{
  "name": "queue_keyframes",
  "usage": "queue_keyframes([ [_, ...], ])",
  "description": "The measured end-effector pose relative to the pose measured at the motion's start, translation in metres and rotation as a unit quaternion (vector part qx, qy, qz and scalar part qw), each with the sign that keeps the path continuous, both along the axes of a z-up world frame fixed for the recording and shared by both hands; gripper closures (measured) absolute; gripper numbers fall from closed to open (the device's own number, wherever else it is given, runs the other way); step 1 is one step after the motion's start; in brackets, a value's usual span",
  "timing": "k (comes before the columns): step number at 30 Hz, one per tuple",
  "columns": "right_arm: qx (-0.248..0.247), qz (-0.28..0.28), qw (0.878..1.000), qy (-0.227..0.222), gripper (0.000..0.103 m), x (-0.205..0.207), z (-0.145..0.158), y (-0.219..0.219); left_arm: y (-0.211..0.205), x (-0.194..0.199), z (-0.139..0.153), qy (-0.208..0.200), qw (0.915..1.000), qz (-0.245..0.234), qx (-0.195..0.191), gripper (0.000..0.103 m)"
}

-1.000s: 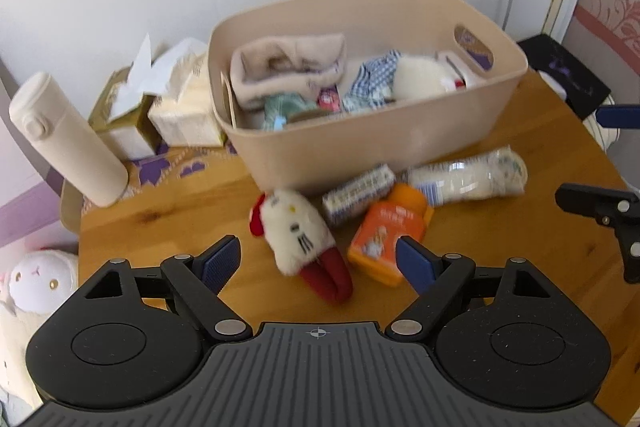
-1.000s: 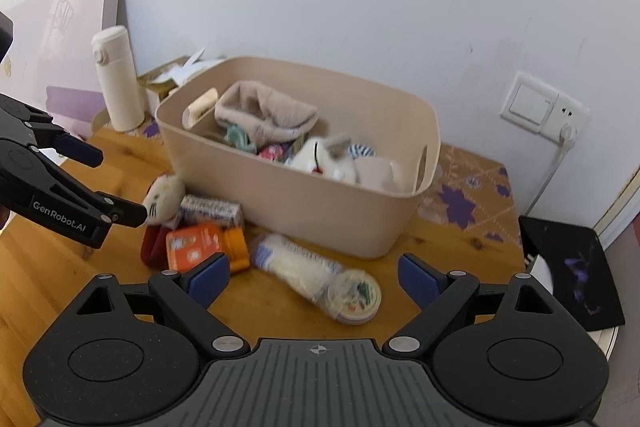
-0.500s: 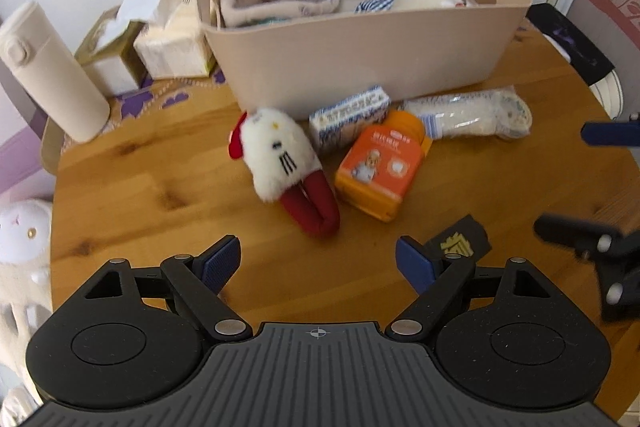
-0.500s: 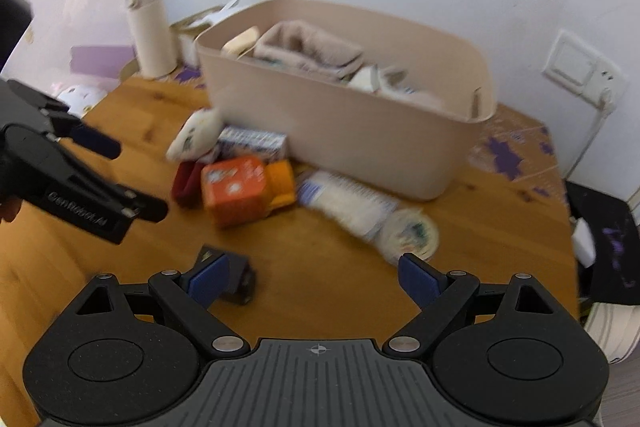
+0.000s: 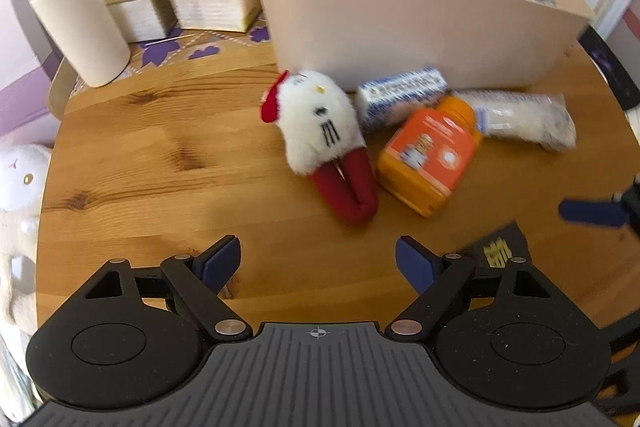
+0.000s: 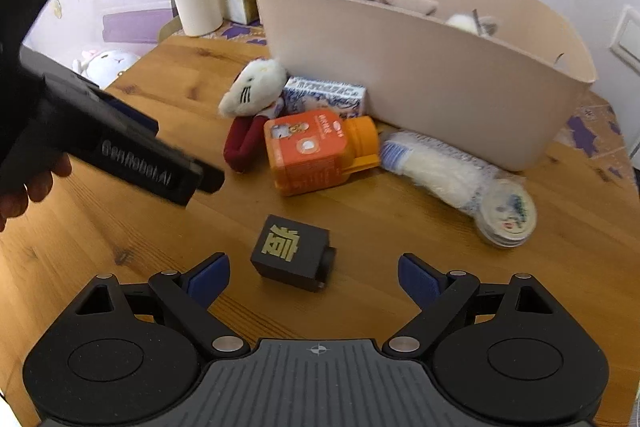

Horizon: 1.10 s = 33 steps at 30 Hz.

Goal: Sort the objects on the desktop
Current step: 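Move both tools back toward the Hello Kitty plush and black cube, then grasp the Hello Kitty plush with the left tool while the right tool grasps the black cube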

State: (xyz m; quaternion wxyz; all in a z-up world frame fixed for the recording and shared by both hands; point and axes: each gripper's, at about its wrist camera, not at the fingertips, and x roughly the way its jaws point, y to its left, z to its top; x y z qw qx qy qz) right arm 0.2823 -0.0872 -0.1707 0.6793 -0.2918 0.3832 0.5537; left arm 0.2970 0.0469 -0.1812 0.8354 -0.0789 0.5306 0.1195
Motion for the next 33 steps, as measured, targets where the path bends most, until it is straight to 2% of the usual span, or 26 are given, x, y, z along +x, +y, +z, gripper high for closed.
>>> queue_keyframes([
  [6, -0.009, -0.005, 1.0, 0.001, 0.01, 0.002, -0.014, 0.01, 0.012, 0.008, -0.002, -0.007, 0.9993, 0.028, -0.024, 0.017],
  [11, -0.012, -0.019, 1.0, -0.004, 0.013, 0.01, -0.018, 0.009, 0.007, 0.012, -0.005, -0.01, 0.999, 0.007, -0.044, 0.017],
  [15, -0.016, -0.034, 0.999, -0.012, 0.016, 0.021, -0.021, 0.004, 0.003, 0.019, -0.011, -0.004, 0.9997, 0.004, -0.022, 0.017],
  [23, -0.012, -0.043, 0.999, -0.012, 0.016, 0.039, -0.024, -0.002, 0.02, 0.039, -0.011, -0.01, 0.9989, 0.043, -0.016, 0.017],
  [33, -0.001, -0.028, 1.0, -0.008, 0.016, 0.043, -0.029, 0.001, 0.033, 0.062, -0.022, -0.012, 0.997, 0.075, -0.011, 0.017],
])
